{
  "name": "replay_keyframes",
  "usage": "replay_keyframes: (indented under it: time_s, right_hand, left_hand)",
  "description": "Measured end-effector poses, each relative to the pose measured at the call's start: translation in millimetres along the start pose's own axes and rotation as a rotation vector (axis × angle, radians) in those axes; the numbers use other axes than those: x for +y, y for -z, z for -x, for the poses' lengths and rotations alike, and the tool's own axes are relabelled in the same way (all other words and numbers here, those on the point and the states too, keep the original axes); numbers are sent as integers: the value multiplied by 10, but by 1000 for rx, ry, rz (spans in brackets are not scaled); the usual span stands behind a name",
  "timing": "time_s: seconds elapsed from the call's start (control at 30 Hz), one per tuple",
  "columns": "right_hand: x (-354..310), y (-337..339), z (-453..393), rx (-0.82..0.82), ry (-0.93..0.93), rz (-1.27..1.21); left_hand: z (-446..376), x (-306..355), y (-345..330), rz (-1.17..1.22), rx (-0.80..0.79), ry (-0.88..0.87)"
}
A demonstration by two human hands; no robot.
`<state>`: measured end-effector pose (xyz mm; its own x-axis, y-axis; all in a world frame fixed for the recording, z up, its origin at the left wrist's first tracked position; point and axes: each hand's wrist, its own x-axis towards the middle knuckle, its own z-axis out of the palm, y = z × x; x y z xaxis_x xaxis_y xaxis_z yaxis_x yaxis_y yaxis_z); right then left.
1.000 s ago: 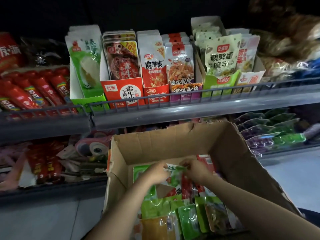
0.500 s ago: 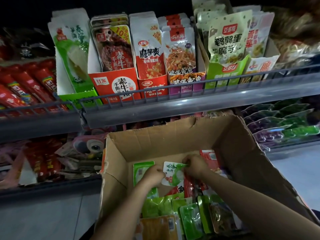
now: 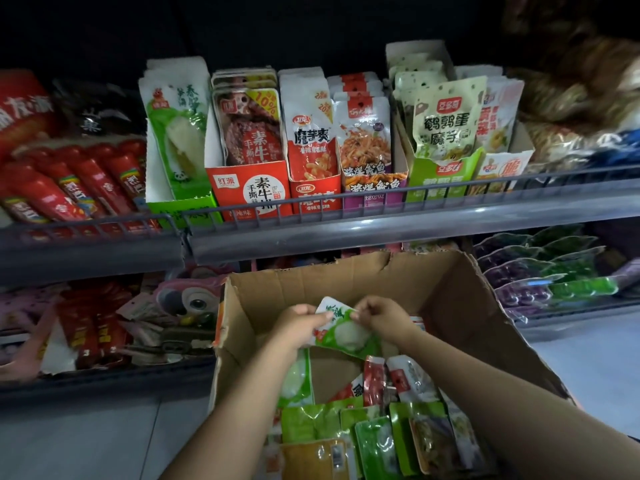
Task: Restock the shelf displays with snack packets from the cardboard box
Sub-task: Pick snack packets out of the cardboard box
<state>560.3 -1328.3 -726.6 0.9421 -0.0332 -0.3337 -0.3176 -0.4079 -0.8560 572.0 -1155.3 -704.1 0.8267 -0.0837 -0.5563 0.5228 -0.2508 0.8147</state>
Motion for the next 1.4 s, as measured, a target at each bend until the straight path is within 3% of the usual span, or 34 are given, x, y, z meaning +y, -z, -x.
replay_keyframes:
  time_s: [0.37,0.57,0.87,1.13,1.4]
  right_hand:
    - [-1111,145,372,48,233,-201]
    - [-1574,105,418,93,283,-356]
    - [-2030,-15,312,1,309,-361]
    - [-2371,-82,193,-89,380,-215]
    - [-2933,-202,21,25,472,-151]
  left_hand:
    - [720,635,442,461,36,-276]
    - [824,737,616,464,7,-362]
    - [853,905,868,535,222,-535]
    - [882,974,1087,435,373,-636]
    - [726,936,1377,-230,767,-860]
